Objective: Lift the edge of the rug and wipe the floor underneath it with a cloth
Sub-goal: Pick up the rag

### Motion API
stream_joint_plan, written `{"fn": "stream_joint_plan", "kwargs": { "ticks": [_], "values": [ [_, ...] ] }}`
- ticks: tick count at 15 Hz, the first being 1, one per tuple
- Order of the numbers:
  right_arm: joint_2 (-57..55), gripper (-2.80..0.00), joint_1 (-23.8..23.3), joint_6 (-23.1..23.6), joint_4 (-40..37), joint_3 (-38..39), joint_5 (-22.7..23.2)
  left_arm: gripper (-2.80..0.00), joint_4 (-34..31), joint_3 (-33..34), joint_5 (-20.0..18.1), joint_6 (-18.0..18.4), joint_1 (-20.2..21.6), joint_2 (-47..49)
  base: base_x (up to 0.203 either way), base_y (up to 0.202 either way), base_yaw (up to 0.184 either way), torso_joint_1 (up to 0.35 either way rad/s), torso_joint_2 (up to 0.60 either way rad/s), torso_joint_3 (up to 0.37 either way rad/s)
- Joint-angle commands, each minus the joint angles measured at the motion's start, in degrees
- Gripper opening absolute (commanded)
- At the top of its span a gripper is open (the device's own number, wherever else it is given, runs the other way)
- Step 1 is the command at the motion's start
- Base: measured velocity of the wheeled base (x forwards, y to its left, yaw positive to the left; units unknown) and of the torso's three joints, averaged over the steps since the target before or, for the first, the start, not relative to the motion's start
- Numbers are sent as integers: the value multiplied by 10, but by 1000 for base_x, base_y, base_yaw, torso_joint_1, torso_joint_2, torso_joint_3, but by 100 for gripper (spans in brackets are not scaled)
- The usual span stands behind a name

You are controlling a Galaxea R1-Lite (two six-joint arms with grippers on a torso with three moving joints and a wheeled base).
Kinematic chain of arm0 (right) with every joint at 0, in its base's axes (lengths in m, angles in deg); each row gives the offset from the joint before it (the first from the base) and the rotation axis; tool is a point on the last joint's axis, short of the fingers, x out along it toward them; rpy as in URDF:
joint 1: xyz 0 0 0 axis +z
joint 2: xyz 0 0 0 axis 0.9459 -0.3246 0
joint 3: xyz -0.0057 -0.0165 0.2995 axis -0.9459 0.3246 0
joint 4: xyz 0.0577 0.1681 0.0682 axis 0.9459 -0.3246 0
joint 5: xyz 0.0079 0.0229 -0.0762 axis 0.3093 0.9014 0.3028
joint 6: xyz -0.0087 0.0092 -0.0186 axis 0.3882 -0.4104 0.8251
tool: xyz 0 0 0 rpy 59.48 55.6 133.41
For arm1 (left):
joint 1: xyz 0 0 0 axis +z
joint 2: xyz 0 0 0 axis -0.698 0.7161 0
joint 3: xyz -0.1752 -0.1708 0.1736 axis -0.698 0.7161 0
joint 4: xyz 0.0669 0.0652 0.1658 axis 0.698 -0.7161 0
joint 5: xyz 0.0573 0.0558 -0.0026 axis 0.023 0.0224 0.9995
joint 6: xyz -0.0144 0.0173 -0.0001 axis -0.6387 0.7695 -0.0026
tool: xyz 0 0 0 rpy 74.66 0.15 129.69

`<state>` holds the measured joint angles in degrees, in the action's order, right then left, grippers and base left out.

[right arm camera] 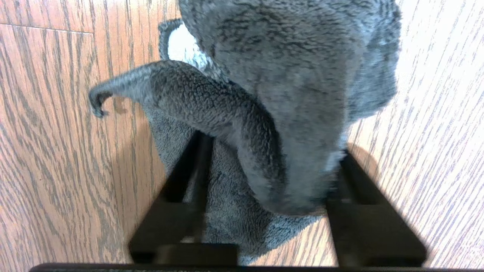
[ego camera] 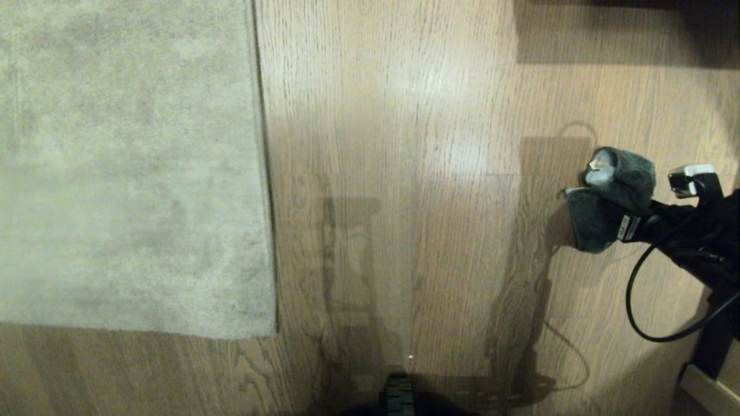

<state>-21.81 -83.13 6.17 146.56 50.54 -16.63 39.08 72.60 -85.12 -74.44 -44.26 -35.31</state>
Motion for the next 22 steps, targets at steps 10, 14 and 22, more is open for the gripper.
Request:
{"fn": "stream_joint_plan", "kwargs": {
  "ticks": [10,14,22],
  "values": [
    [23,-280,0,2,6,10,1,-280,0,0,0,0,0,0,0,0,0,0,0,0],
    [71,-280,0,1,-1,35,3,-280,0,0,0,0,0,0,0,0,0,0,0,0],
    [211,-280,0,1,-4,171,51,-280,0,0,0,0,0,0,0,0,0,0,0,0]
  ]
}}
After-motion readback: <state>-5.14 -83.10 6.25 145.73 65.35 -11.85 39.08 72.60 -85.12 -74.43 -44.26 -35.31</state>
